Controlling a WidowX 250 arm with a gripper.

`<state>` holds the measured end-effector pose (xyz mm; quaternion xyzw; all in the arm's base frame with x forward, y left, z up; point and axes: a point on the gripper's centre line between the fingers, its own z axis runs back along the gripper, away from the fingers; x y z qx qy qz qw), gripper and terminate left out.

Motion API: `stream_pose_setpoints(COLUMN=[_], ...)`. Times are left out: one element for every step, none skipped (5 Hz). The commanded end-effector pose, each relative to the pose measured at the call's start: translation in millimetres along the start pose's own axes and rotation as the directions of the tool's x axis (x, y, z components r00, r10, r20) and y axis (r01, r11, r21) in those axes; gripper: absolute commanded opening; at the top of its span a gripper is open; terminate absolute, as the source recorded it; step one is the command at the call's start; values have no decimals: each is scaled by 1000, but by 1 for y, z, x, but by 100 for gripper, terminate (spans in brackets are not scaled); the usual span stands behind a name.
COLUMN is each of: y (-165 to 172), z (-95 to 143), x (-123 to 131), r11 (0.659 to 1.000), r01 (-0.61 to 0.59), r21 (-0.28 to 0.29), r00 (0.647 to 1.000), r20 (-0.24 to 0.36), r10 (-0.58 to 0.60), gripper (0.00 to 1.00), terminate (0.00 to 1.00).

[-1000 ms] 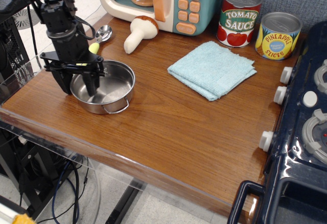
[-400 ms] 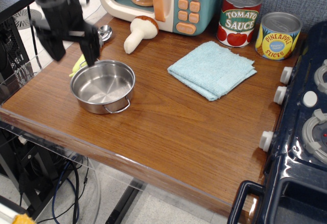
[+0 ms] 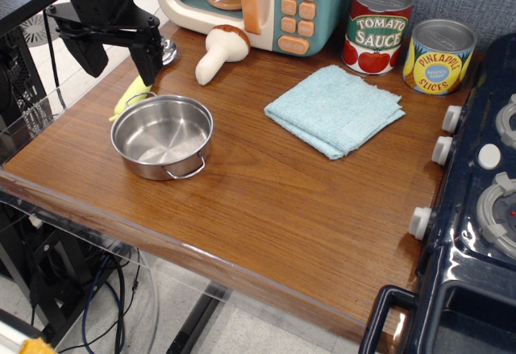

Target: Move the silver pan so that it's in front of the microwave and near the yellow ice cream scoop.

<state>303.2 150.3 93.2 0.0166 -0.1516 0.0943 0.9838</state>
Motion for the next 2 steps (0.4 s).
stream_pose_setpoints(y=[4, 4], z=[21, 21], x=[-3, -3], r11=[1000, 1000], r01=[3, 3], r21=[15, 15], r00=[999, 999], r20=[45, 45], r10=[-3, -3], gripper=[100, 100], terminate=[0, 100])
